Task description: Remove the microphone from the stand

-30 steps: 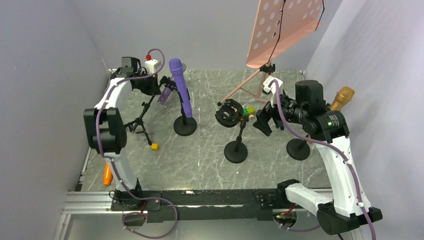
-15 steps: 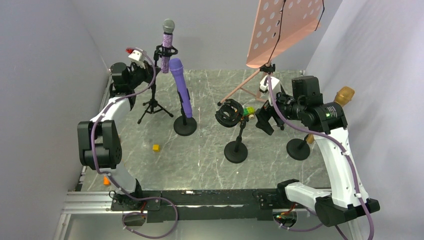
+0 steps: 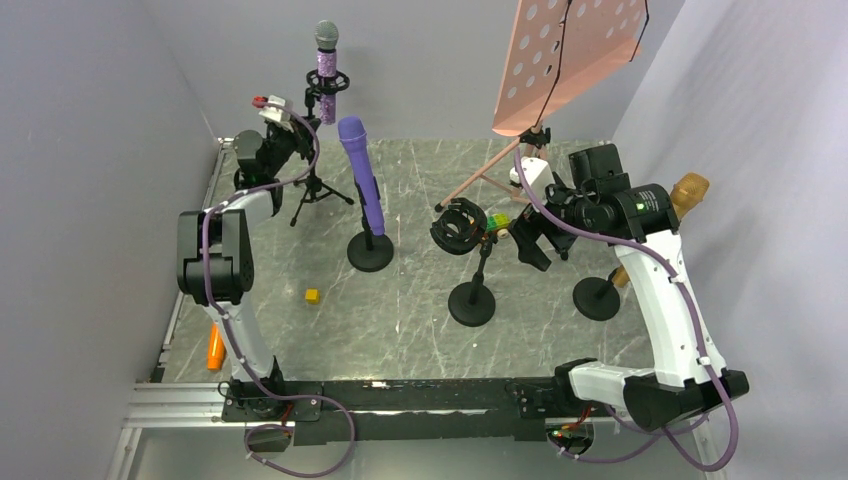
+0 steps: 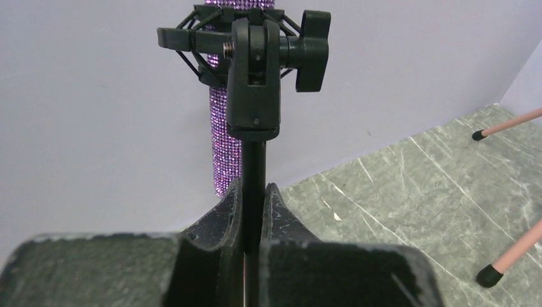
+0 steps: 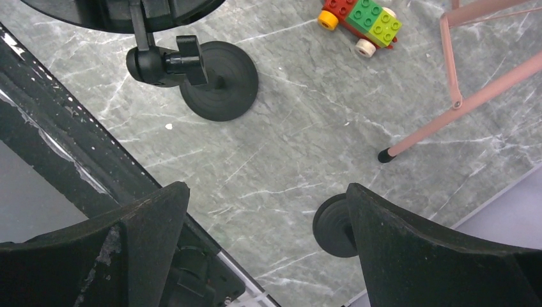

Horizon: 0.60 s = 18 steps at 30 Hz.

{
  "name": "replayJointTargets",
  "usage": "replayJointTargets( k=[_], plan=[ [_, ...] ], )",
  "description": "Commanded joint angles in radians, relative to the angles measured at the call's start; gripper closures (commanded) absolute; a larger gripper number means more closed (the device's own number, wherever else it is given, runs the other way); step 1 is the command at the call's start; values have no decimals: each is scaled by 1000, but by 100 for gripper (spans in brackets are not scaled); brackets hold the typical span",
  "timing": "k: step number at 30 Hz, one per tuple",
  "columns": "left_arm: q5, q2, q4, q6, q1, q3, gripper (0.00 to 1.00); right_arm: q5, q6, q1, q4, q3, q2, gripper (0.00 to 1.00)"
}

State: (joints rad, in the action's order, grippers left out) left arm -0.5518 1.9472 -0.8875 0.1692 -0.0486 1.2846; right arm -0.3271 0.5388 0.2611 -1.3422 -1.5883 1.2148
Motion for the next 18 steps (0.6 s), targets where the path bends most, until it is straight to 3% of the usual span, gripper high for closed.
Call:
replayJointTargets(
  k=[1,11,18],
  plan=[
    [16,-31,-251,-20,14,-35,100,34,9,-4,1,-17,1,1],
    [-4,-103,-376,-32,0,-256,100,41,9,-5,-9,-16,20,1],
    [-30,-166,-432,-47,-39,-395,83,34,8,-5,-3,-44,49,1]
  ],
)
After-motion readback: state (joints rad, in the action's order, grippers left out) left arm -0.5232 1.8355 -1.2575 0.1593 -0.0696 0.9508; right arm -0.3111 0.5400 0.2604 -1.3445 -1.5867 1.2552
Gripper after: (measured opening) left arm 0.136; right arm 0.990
